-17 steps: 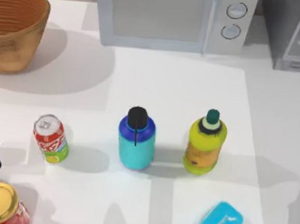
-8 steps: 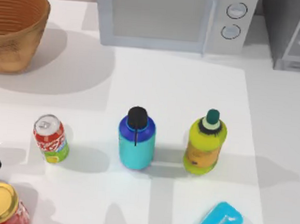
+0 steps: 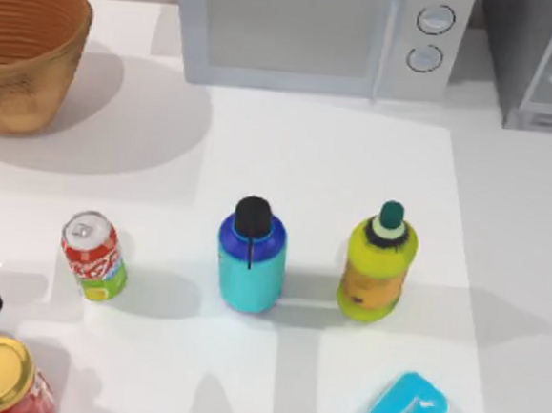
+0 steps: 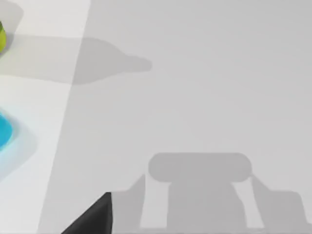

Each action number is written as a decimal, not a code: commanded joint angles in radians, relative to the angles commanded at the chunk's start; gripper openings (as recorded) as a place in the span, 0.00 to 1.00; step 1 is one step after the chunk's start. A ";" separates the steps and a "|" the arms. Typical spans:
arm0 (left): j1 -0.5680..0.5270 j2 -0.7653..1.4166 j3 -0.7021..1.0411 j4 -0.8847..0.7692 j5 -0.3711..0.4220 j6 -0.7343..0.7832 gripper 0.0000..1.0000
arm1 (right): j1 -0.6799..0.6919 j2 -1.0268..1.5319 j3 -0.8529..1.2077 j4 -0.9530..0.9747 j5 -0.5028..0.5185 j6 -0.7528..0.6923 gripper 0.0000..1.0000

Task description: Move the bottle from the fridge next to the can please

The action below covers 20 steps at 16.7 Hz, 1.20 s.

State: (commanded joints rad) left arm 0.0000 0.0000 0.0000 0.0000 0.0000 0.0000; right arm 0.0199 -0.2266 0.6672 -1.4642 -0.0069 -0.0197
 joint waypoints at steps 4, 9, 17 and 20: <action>0.000 0.000 0.000 0.000 0.000 0.000 1.00 | -0.145 0.130 0.077 0.018 -0.105 -0.141 1.00; 0.000 0.000 0.000 0.000 0.000 0.000 1.00 | -0.524 0.520 0.234 0.035 -0.340 -0.550 1.00; 0.000 0.000 0.000 0.000 0.000 0.000 1.00 | -1.312 1.439 0.496 0.022 -0.714 -1.509 1.00; 0.000 0.000 0.000 0.000 0.000 0.000 1.00 | -1.562 1.723 0.574 0.005 -0.815 -1.765 1.00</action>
State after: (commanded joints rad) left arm 0.0000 0.0000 0.0000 0.0000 0.0000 0.0000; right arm -1.5422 1.4966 1.2412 -1.4589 -0.8221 -1.7849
